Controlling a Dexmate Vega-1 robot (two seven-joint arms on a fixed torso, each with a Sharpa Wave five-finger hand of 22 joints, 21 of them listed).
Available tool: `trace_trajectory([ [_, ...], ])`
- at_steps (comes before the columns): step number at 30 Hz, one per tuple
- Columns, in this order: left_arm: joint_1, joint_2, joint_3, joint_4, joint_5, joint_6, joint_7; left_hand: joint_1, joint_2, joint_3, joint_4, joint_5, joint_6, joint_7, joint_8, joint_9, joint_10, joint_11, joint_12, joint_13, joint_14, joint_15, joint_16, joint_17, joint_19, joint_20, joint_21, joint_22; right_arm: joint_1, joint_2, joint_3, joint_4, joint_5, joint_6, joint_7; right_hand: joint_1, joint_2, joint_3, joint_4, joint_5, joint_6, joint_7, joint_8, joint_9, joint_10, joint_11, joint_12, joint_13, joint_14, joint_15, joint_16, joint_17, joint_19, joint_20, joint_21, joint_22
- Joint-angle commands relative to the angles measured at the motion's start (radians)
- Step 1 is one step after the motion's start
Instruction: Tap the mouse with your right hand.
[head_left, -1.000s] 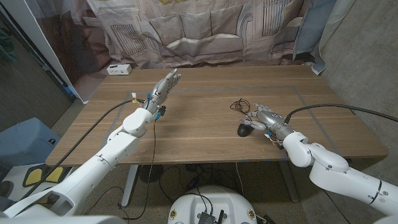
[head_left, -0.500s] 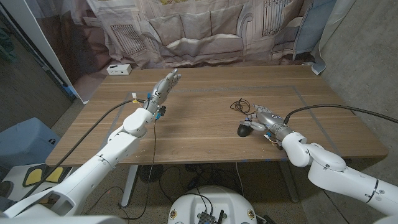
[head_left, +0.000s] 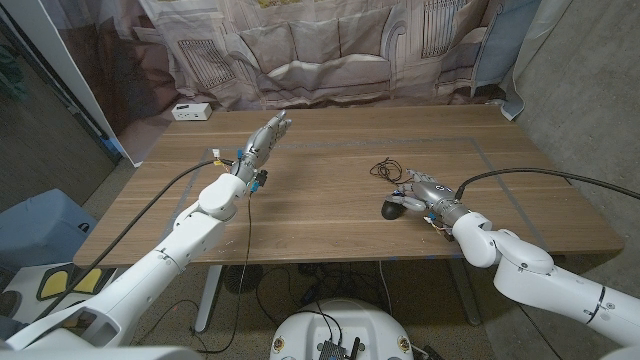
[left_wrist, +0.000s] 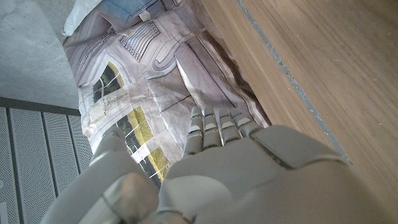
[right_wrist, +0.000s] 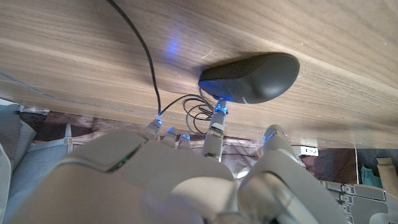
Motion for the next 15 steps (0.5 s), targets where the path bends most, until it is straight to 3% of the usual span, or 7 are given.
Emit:
trace_trajectory([
  [1, 0.002, -0.002, 0.001, 0.001, 0.000, 0.002, 0.002, 0.002, 0.008, 0.002, -0.008, 0.000, 0.008, -0.003, 0.003, 0.003, 0.007, 0.005, 0.004, 0.005, 0.010, -0.002, 0.004, 0.004, -0.008, 0.006, 0.006, 0.005, 0.012, -0.001, -0.013, 0.007, 0.001, -0.008, 0.014, 0.001, 0.006, 0.007, 0.002, -0.003, 0.019, 0.004, 0.007, 0.003, -0.002, -0.002, 0.009, 0.004, -0.159, 0.004, 0.009, 0.003, -0.073, 0.009, 0.007, 0.006],
  [15, 0.009, 0.000, -0.001, -0.003, -0.002, 0.002, 0.005, 0.002, 0.009, 0.002, -0.009, -0.001, 0.008, -0.004, 0.002, 0.003, 0.006, 0.002, 0.003, 0.005, 0.009, -0.003, 0.003, 0.005, -0.010, 0.008, 0.005, 0.005, 0.013, -0.006, -0.017, 0.002, 0.005, -0.023, 0.022, 0.000, 0.004, 0.008, 0.002, -0.004, 0.028, 0.014, 0.007, 0.002, 0.012, 0.002, 0.014, 0.004, -0.155, 0.006, 0.012, 0.003, -0.072, 0.010, 0.009, 0.006],
])
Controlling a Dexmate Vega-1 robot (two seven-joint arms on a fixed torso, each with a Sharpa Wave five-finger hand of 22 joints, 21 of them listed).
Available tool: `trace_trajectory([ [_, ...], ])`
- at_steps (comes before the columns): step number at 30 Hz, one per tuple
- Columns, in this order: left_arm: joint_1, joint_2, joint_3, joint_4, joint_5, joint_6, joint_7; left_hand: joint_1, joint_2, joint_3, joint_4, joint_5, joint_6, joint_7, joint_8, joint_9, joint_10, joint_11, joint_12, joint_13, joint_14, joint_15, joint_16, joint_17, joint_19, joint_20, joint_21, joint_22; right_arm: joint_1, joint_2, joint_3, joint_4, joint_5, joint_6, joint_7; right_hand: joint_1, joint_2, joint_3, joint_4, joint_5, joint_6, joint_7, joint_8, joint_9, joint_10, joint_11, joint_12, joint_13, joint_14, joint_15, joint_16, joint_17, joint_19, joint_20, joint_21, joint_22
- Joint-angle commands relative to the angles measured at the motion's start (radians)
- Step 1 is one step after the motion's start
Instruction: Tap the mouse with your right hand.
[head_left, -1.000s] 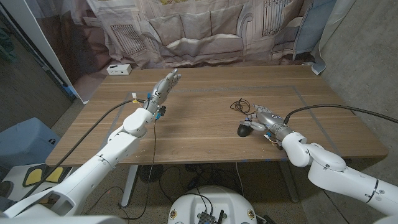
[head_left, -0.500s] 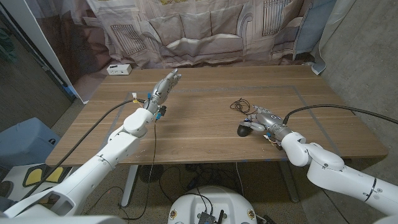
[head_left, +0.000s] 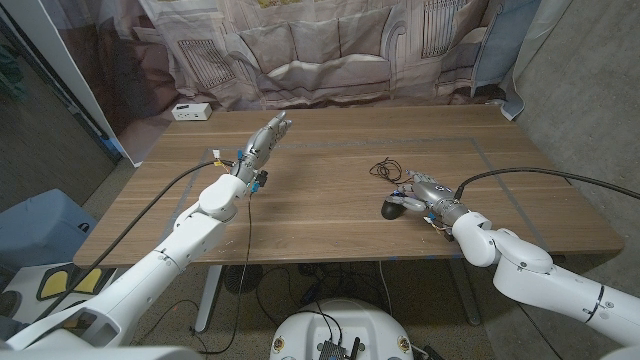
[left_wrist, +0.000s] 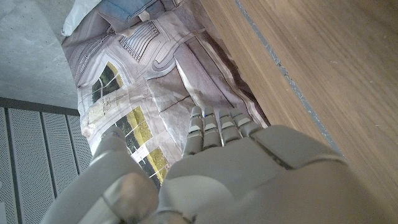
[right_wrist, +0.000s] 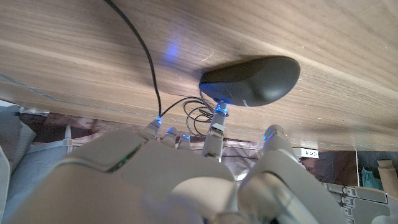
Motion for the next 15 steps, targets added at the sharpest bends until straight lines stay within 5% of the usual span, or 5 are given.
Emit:
trace_trajectory([
  [1, 0.006, 0.001, -0.002, -0.004, -0.002, 0.000, 0.002, 0.002, 0.009, 0.002, -0.009, -0.001, 0.008, -0.004, 0.002, 0.003, 0.007, 0.002, 0.003, 0.005, 0.009, -0.003, 0.003, 0.005, -0.005, 0.003, 0.005, 0.005, 0.002, -0.004, -0.006, -0.002, 0.005, -0.015, 0.010, 0.000, 0.004, 0.008, 0.002, 0.000, 0.012, 0.005, 0.003, 0.005, 0.010, 0.000, 0.007, 0.004, -0.154, 0.007, 0.007, 0.003, -0.069, 0.008, 0.009, 0.006],
  [15, 0.006, 0.000, -0.001, 0.000, -0.006, -0.001, -0.003, 0.002, 0.009, 0.002, -0.010, -0.001, 0.007, -0.003, 0.001, 0.004, 0.008, 0.002, 0.003, 0.005, 0.009, -0.003, 0.003, 0.005, -0.007, 0.004, 0.005, 0.005, -0.003, -0.011, -0.001, -0.012, 0.007, -0.020, -0.001, 0.000, -0.001, 0.008, 0.001, 0.000, 0.012, -0.003, -0.001, 0.005, 0.018, 0.004, 0.007, 0.003, -0.151, 0.009, 0.009, 0.004, -0.068, 0.011, 0.010, 0.006],
])
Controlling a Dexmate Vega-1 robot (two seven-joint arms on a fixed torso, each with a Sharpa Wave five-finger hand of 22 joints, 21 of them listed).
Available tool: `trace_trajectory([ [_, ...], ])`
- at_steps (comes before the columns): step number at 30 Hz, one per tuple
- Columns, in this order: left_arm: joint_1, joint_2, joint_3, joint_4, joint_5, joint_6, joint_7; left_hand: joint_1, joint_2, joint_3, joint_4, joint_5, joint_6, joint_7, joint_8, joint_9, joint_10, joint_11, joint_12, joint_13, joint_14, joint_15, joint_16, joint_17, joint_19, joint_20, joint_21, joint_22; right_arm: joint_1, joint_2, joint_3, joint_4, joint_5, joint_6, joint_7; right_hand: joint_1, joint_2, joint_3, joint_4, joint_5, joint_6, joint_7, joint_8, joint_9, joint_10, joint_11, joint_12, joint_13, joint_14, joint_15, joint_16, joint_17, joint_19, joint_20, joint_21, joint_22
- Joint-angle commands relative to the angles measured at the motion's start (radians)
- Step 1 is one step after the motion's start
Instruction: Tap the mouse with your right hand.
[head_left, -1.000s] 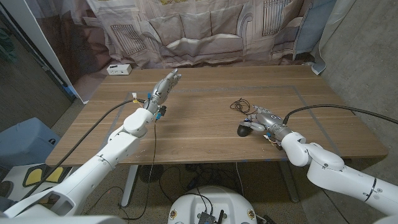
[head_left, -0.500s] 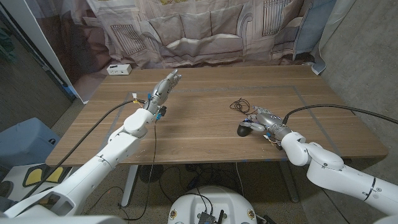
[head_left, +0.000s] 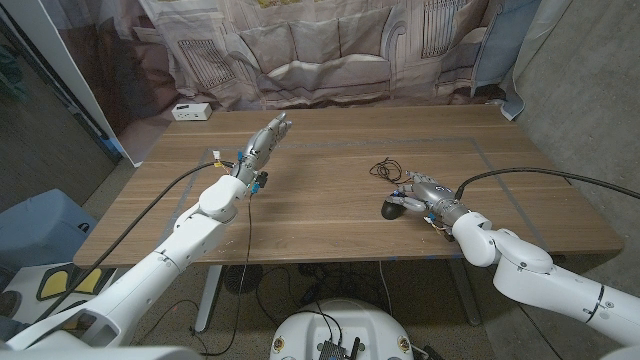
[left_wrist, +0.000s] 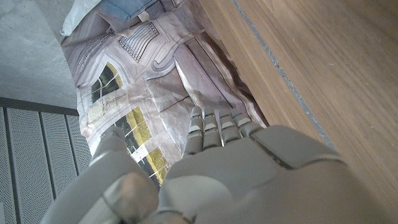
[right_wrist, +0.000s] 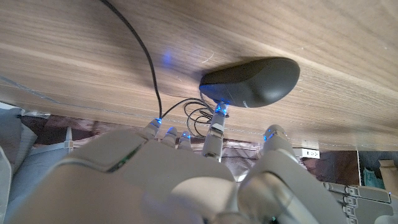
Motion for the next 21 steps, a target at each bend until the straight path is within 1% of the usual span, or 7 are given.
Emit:
trace_trajectory([
  [1, 0.000, -0.001, -0.001, 0.006, -0.008, -0.005, -0.008, 0.002, 0.009, 0.003, -0.003, -0.001, 0.008, -0.003, 0.001, 0.004, 0.007, 0.002, 0.002, 0.005, 0.009, -0.003, 0.003, 0.005, -0.007, 0.004, 0.005, 0.005, -0.006, -0.009, 0.004, -0.009, 0.005, -0.001, -0.013, 0.000, -0.001, 0.008, 0.001, 0.000, 0.009, -0.006, 0.002, 0.004, 0.006, 0.002, 0.003, 0.003, -0.150, 0.009, 0.005, 0.004, -0.073, 0.006, 0.010, 0.006],
  [10, 0.001, 0.000, -0.003, 0.009, -0.009, -0.009, -0.009, 0.002, 0.009, 0.003, -0.004, -0.001, 0.007, -0.002, 0.000, 0.004, 0.006, 0.003, 0.002, 0.005, 0.008, -0.003, 0.003, 0.005, -0.007, 0.004, 0.006, 0.006, -0.009, -0.008, 0.005, -0.016, -0.009, 0.003, -0.031, 0.000, -0.002, 0.009, 0.000, 0.000, 0.007, -0.010, -0.001, 0.004, 0.005, -0.002, 0.002, 0.003, -0.148, 0.008, 0.007, 0.004, -0.072, 0.007, 0.010, 0.006],
  [15, 0.000, 0.000, -0.003, 0.009, -0.011, -0.007, -0.011, 0.002, 0.009, 0.003, -0.004, -0.001, 0.007, -0.002, 0.000, 0.004, 0.008, 0.000, 0.002, 0.005, 0.008, -0.003, 0.003, 0.005, -0.007, 0.004, 0.006, 0.006, -0.008, -0.005, 0.008, -0.013, -0.006, 0.007, -0.032, 0.002, -0.003, 0.011, -0.002, 0.000, -0.040, -0.014, -0.021, 0.004, 0.007, 0.001, 0.000, 0.003, -0.146, 0.009, 0.008, 0.004, -0.070, 0.008, 0.012, 0.006],
  [21, -0.001, 0.001, -0.003, 0.010, -0.011, -0.004, -0.010, 0.002, 0.009, 0.003, -0.005, -0.001, 0.007, -0.002, 0.000, 0.004, 0.007, 0.002, 0.002, 0.005, 0.008, -0.003, 0.003, 0.005, -0.007, 0.005, 0.006, 0.006, -0.007, -0.003, 0.007, -0.010, -0.010, 0.011, -0.036, 0.002, -0.004, 0.012, -0.003, 0.000, -0.055, -0.019, -0.026, 0.004, 0.006, 0.003, -0.001, 0.003, -0.146, 0.009, 0.008, 0.004, -0.068, 0.008, 0.012, 0.006],
])
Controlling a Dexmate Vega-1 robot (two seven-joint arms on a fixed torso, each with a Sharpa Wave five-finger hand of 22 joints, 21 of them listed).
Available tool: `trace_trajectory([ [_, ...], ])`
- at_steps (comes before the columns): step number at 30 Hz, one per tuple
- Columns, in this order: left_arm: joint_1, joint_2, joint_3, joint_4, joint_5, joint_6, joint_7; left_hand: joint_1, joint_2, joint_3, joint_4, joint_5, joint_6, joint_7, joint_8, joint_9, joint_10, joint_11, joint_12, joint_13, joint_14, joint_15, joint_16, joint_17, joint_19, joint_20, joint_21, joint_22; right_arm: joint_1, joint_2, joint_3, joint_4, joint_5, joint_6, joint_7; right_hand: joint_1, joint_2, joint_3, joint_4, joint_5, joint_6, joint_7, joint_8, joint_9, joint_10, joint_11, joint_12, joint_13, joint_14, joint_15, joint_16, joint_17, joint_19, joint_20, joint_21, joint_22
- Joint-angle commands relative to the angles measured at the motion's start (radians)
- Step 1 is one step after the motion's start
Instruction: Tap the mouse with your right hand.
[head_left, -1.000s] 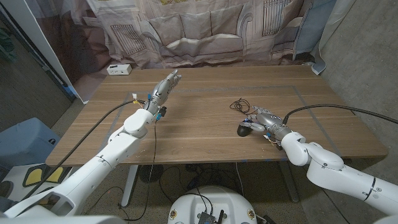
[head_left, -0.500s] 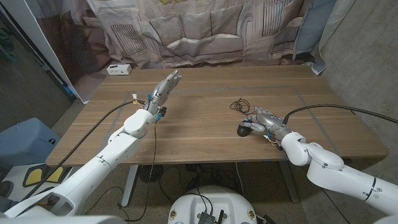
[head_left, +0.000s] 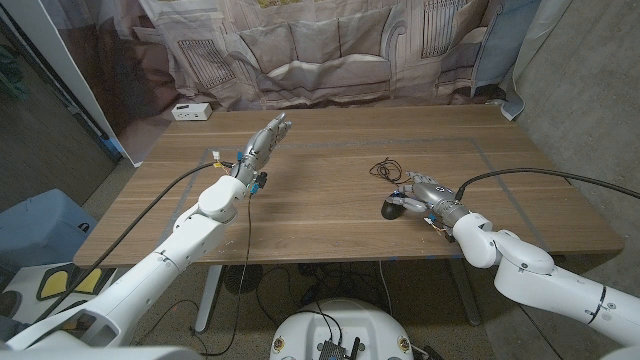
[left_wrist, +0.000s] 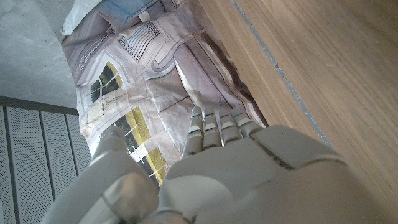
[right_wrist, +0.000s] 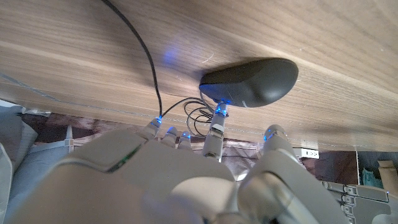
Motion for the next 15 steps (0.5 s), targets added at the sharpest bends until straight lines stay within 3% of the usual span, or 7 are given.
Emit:
trace_trajectory([
  [1, -0.002, 0.000, -0.001, 0.004, -0.004, 0.000, -0.004, 0.002, 0.009, 0.003, -0.005, -0.001, 0.007, -0.002, 0.000, 0.004, 0.007, 0.002, 0.002, 0.005, 0.008, -0.004, 0.003, 0.005, -0.004, 0.002, 0.006, 0.006, 0.000, 0.004, 0.004, -0.001, -0.011, 0.010, -0.014, 0.003, -0.004, 0.008, 0.001, 0.000, -0.009, -0.004, -0.003, 0.002, 0.006, 0.003, -0.001, 0.003, -0.146, 0.009, 0.004, 0.004, -0.068, 0.008, 0.005, 0.006],
  [15, -0.008, -0.003, 0.002, 0.009, -0.002, -0.004, -0.007, 0.002, 0.010, 0.003, -0.006, -0.001, 0.008, -0.003, 0.000, 0.004, 0.008, 0.000, 0.002, 0.005, 0.008, -0.004, 0.003, 0.005, -0.004, 0.002, 0.006, 0.006, -0.016, 0.002, 0.016, -0.015, -0.023, 0.009, -0.034, 0.006, -0.005, 0.010, -0.001, 0.000, -0.043, -0.007, -0.011, 0.003, 0.011, 0.002, 0.000, 0.003, -0.135, 0.011, 0.008, 0.004, -0.060, 0.012, 0.007, 0.006],
])
